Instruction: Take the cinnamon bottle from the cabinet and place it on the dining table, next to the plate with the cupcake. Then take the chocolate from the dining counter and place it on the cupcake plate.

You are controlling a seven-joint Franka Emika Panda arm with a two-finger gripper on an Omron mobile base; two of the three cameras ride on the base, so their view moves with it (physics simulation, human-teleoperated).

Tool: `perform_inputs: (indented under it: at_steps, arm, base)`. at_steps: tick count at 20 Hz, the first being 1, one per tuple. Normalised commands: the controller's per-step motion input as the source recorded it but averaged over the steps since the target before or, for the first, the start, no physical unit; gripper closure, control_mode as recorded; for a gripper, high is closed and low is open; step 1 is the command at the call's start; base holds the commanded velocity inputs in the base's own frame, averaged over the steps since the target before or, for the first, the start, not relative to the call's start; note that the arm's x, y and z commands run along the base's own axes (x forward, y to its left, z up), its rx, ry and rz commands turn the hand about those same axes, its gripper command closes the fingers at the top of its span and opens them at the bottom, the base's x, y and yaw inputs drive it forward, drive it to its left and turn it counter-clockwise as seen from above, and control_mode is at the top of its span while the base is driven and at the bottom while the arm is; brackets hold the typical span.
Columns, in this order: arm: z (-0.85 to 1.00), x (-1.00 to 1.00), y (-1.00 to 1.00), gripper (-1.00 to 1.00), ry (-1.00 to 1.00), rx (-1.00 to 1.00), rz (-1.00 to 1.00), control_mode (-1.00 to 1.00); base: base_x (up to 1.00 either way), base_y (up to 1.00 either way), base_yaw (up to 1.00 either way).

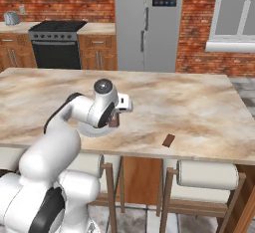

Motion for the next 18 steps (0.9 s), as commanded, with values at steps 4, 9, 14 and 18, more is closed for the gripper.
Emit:
perform_inputs:
  at_steps: [4, 9, 14, 18]
  arm:
    - [-0.35, 0.41, -0.21, 1.00, 0.00, 0.00, 0.00, -1.00]
    - [-0.29, 0.36, -0.07, 1.00, 0.00, 0.00, 0.00, -1.00]
    - [-0.25, 0.13, 0.00, 1.00, 0.00, 0.01, 0.00, -1.00]
    - [-0.22, 0.04, 0.00, 1.00, -0.02, 0.02, 0.00, -1.00]
  base:
    - [0.00, 0.00, 0.00]
    - [0.00, 0.00, 0.00]
    - [0.00, 0.00, 0.00]
    - [0.00, 0.00, 0.00]
